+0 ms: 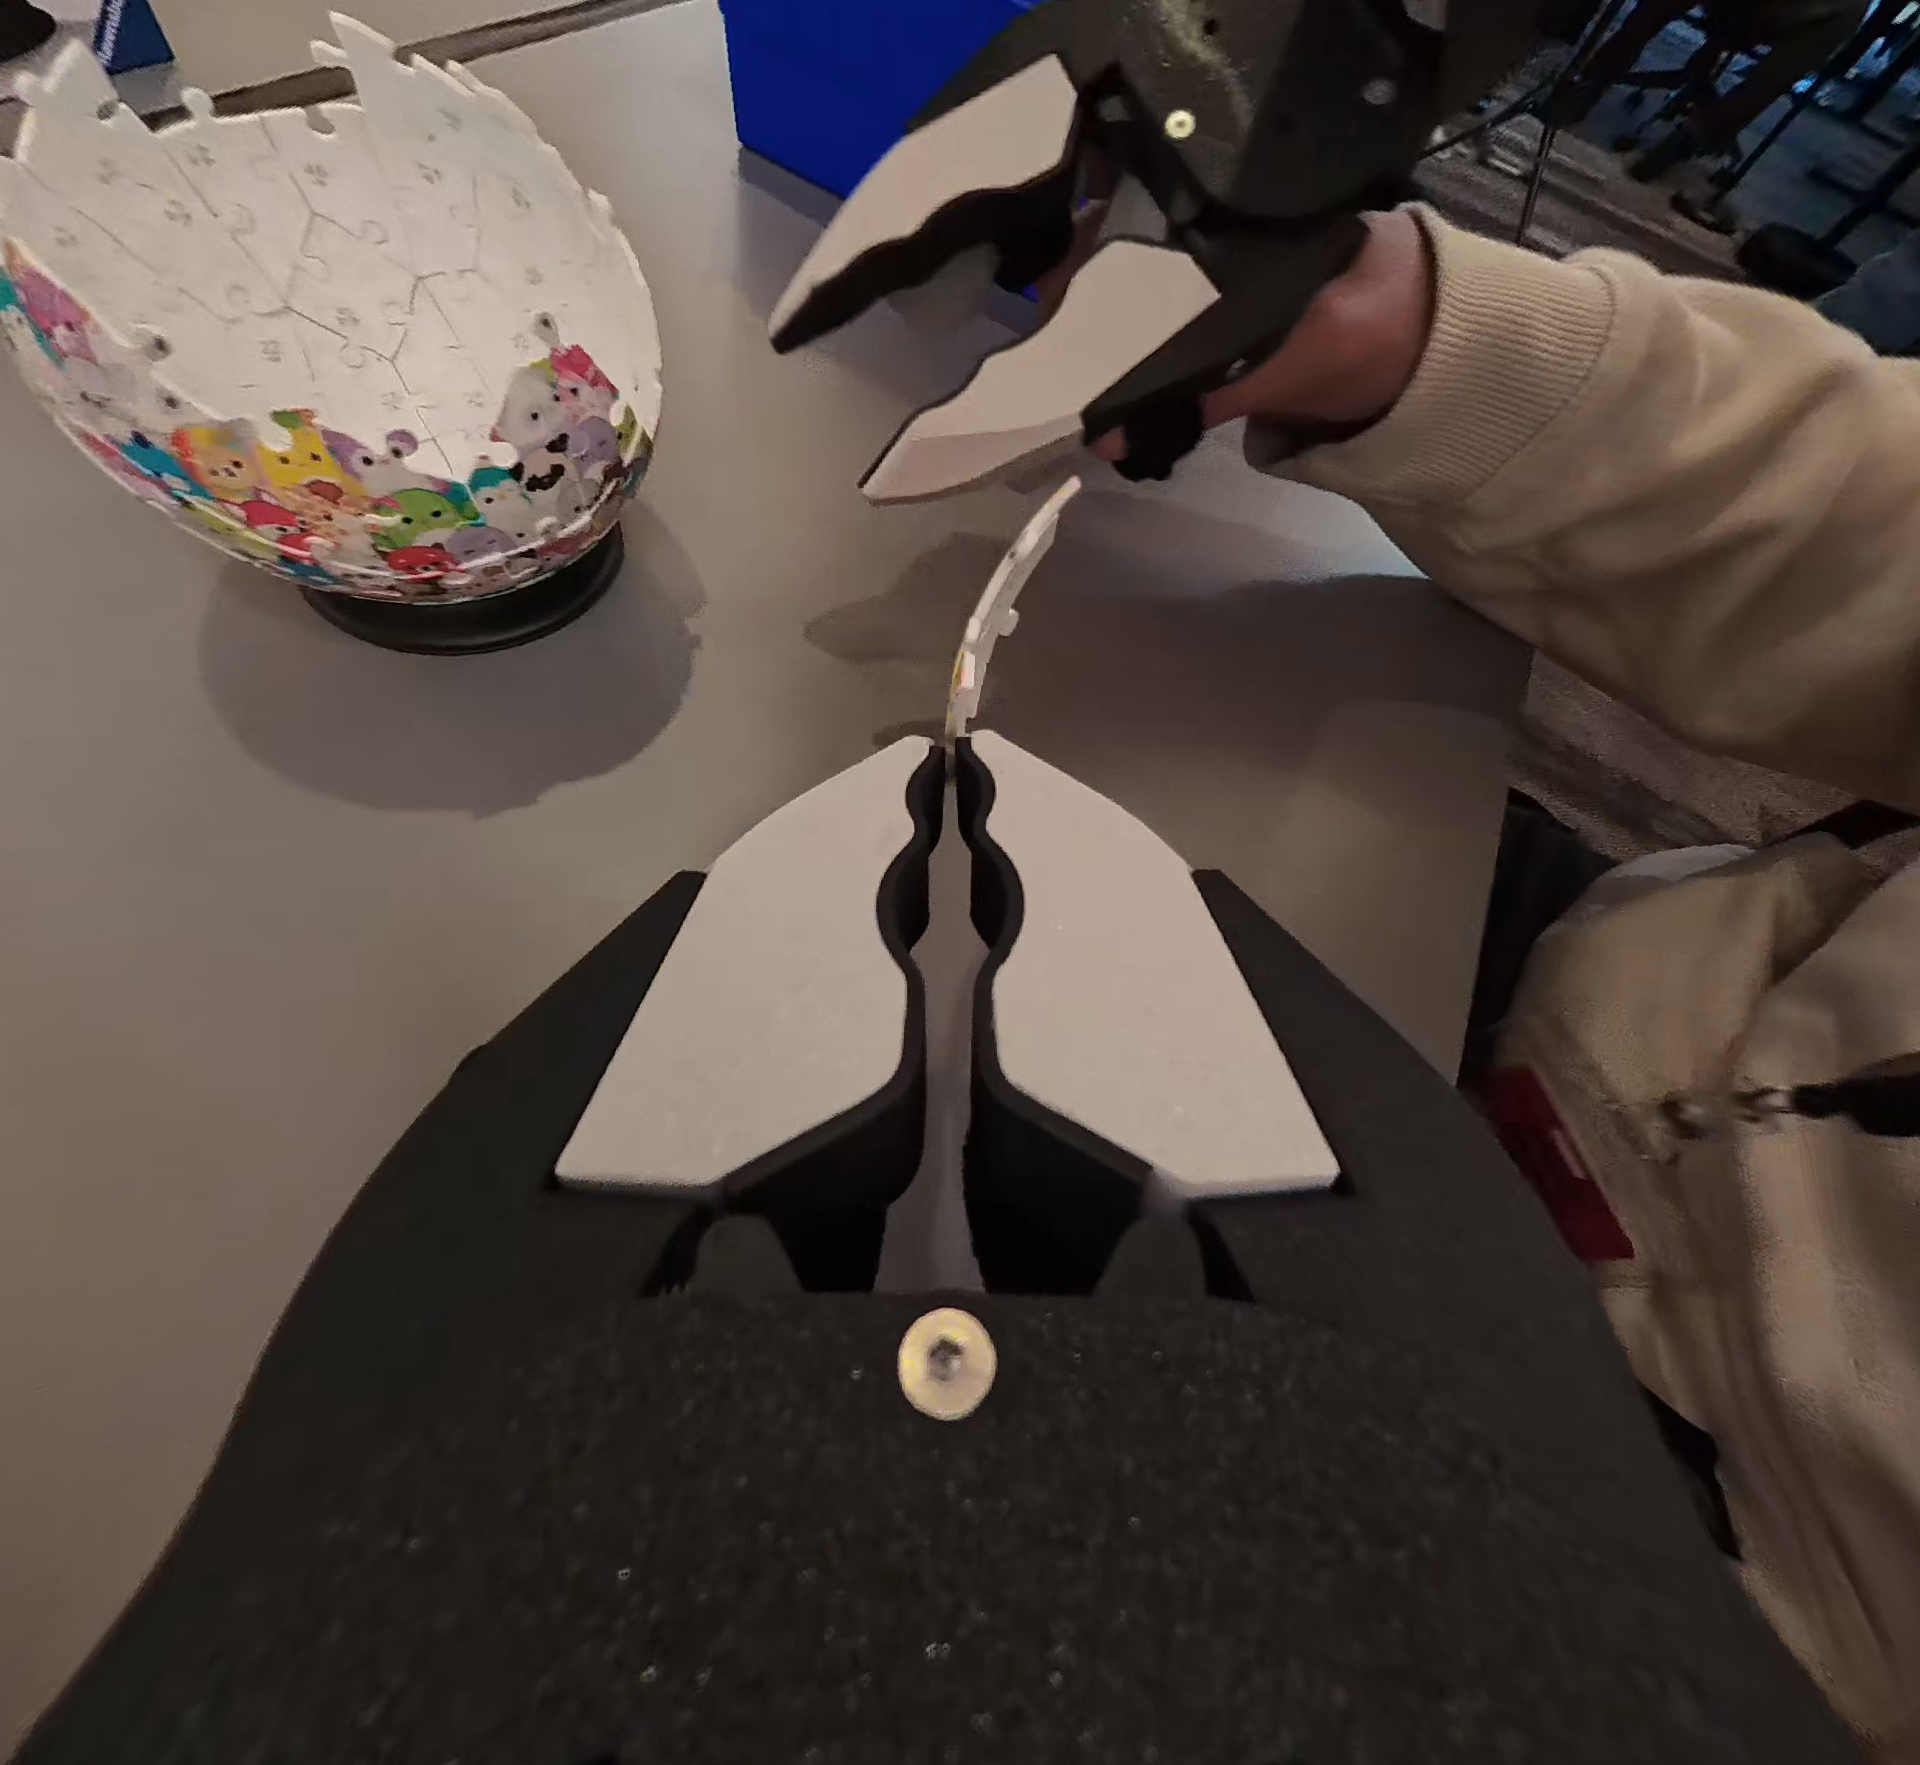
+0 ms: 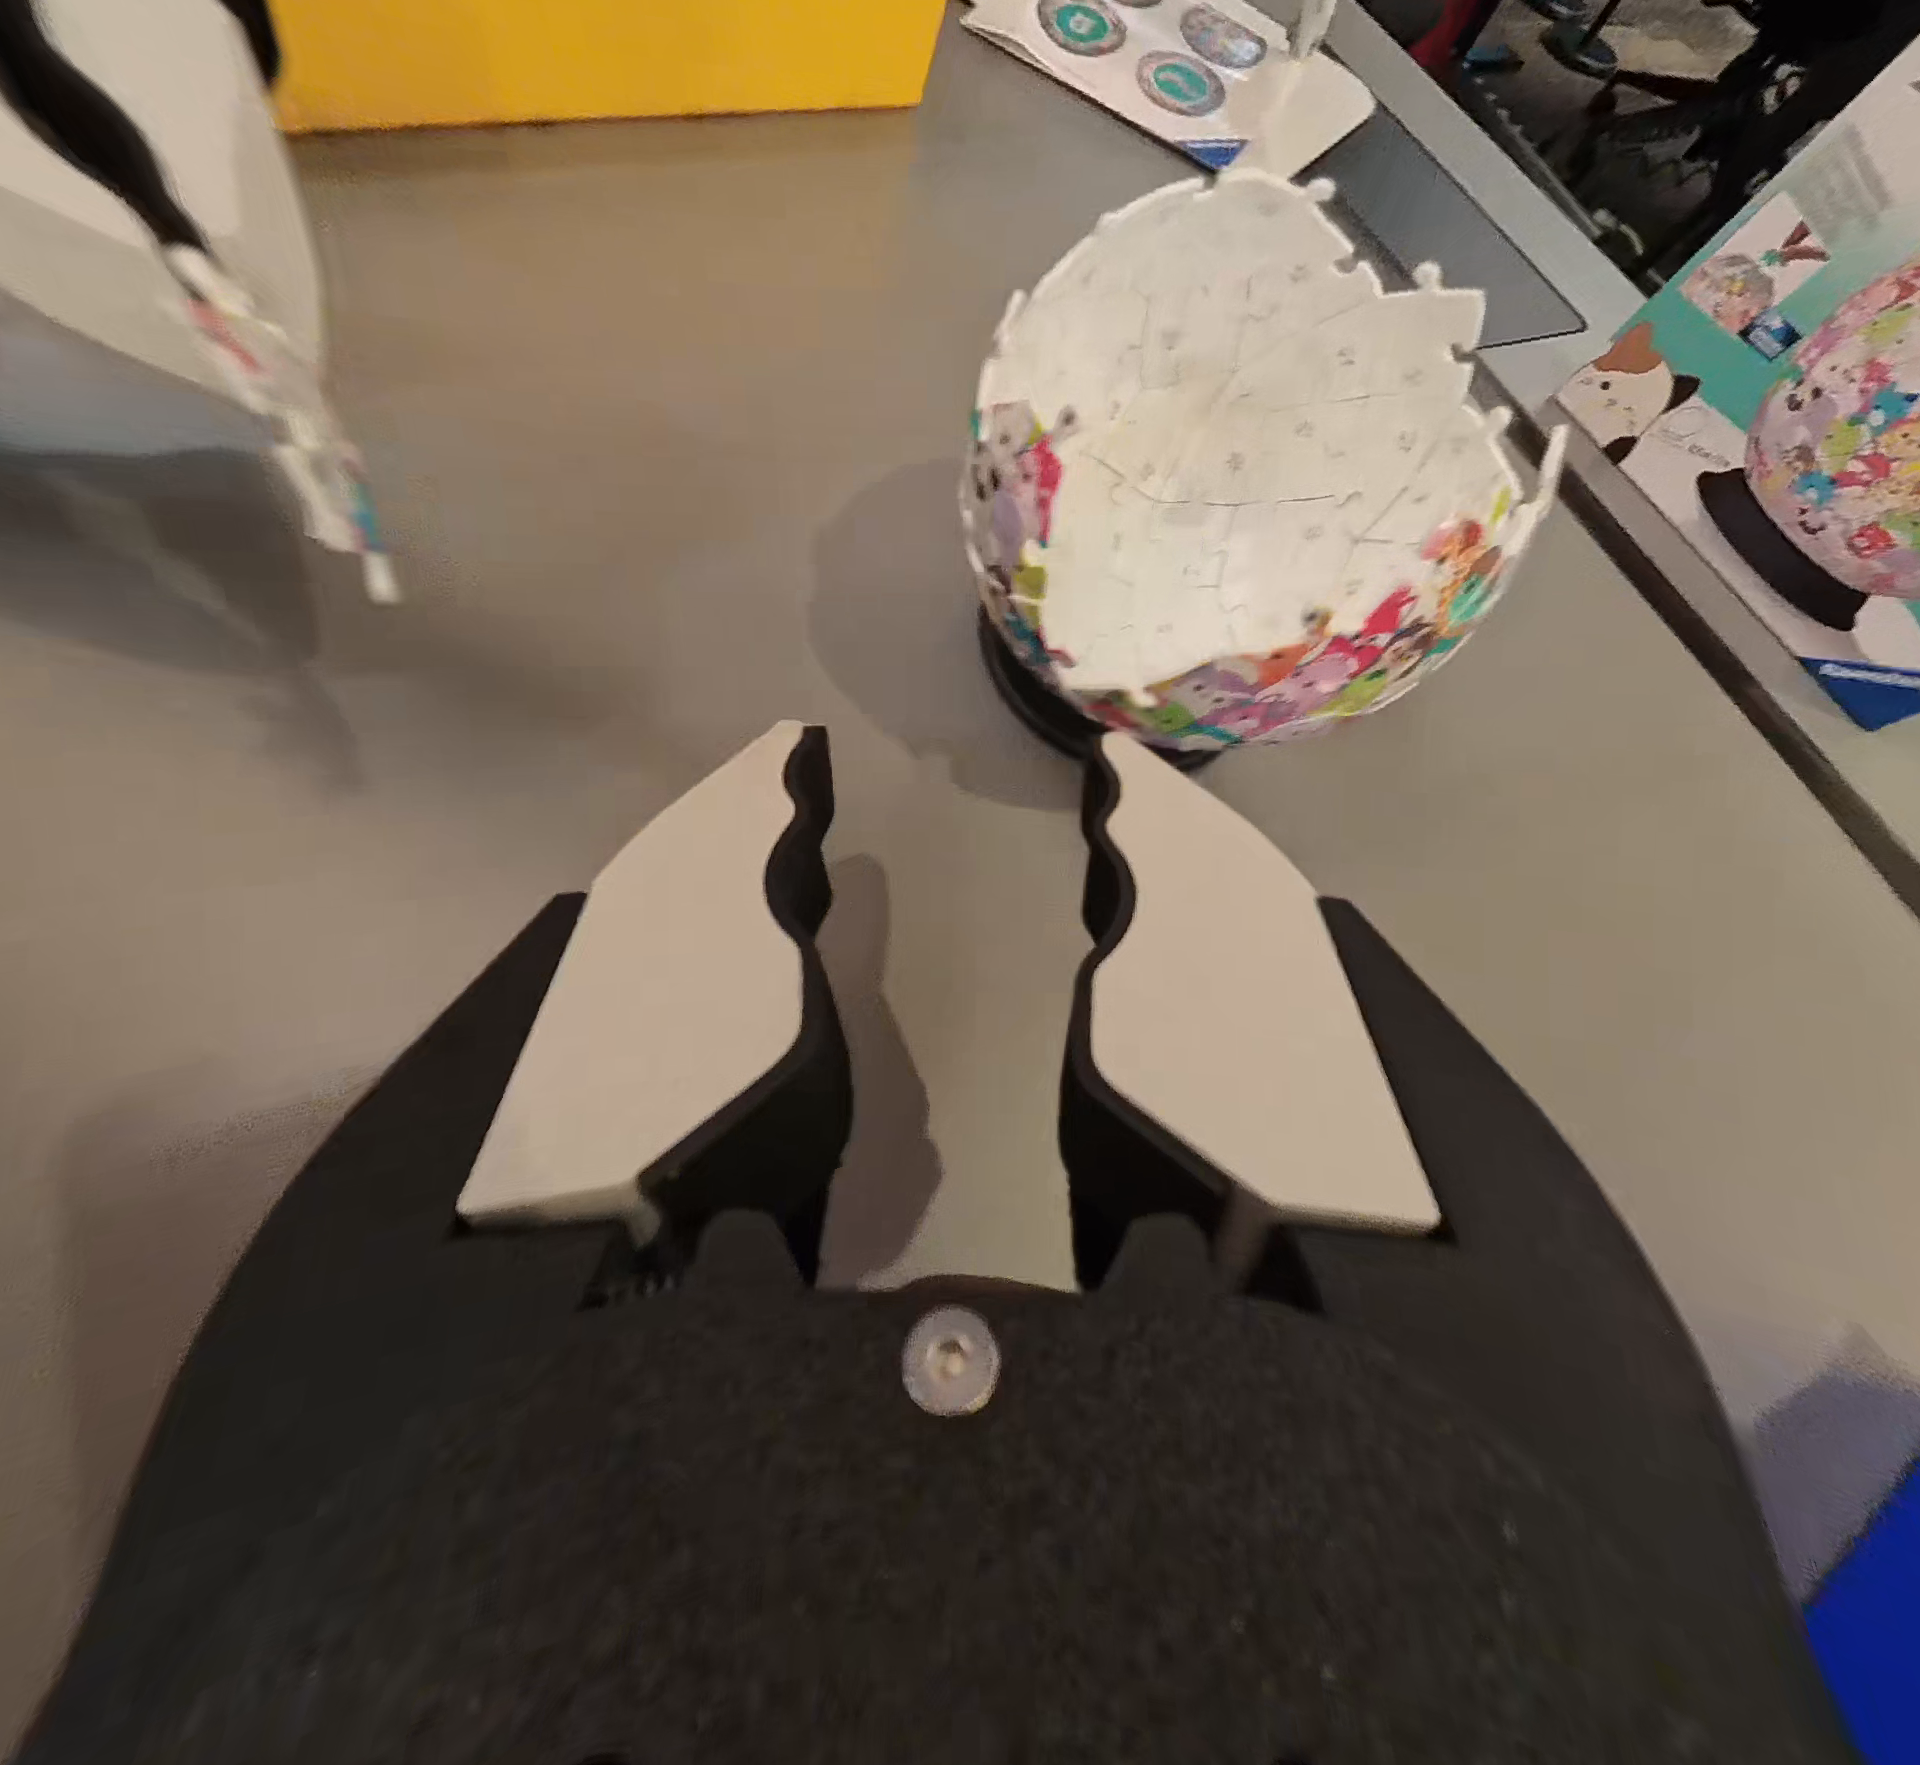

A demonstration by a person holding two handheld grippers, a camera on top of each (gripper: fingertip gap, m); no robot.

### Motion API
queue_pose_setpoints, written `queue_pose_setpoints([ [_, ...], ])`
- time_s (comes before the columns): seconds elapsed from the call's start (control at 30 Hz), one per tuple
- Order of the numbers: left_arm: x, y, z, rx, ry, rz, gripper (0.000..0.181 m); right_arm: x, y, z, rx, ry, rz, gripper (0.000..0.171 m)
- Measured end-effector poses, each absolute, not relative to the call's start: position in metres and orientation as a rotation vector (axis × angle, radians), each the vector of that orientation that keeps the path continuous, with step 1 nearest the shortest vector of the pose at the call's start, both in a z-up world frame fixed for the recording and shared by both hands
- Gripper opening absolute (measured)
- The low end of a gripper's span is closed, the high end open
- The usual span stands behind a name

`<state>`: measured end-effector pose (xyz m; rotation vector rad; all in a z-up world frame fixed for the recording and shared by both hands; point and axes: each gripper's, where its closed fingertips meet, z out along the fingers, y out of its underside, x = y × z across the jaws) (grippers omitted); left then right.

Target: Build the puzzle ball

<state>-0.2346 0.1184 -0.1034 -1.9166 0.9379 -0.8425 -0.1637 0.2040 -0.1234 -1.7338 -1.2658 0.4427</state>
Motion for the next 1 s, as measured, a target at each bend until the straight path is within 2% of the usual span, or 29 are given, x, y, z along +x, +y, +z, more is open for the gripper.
queue_pose_setpoints([
  [0.17,-0.24,0.123,-0.099,-1.91,0.883,-0.924,0.002,-0.166,0.226,-0.11,-1.698,-1.302,0.418,0.055],
  [0.3,-0.248,0.136,-0.109,-1.993,0.846,-0.855,0.002,-0.171,0.23,-0.097,-1.69,-1.253,0.51,0.046],
  [0.33,-0.25,0.14,-0.111,-2.019,0.834,-0.852,0.002,-0.169,0.226,-0.095,-1.696,-1.223,0.564,0.041],
  [0.53,-0.228,0.131,-0.103,-1.985,0.91,-1.074,0.002,-0.176,0.144,-0.089,-1.654,-1.176,1.157,0.039],
  [0.67,-0.213,0.121,-0.1,-1.94,0.994,-1.049,0.002,-0.179,0.123,-0.095,-1.637,-1.296,1.025,0.022],
  [0.8,-0.2,0.106,-0.106,-1.976,1.055,-1.072,0.002,-0.178,0.113,-0.084,-1.65,-1.259,1.12,0.014],
  [1.0,-0.186,0.098,-0.115,-2.045,1.055,-1.062,0.002,-0.167,0.109,-0.101,-1.761,-1.286,1.024,0.003],
])
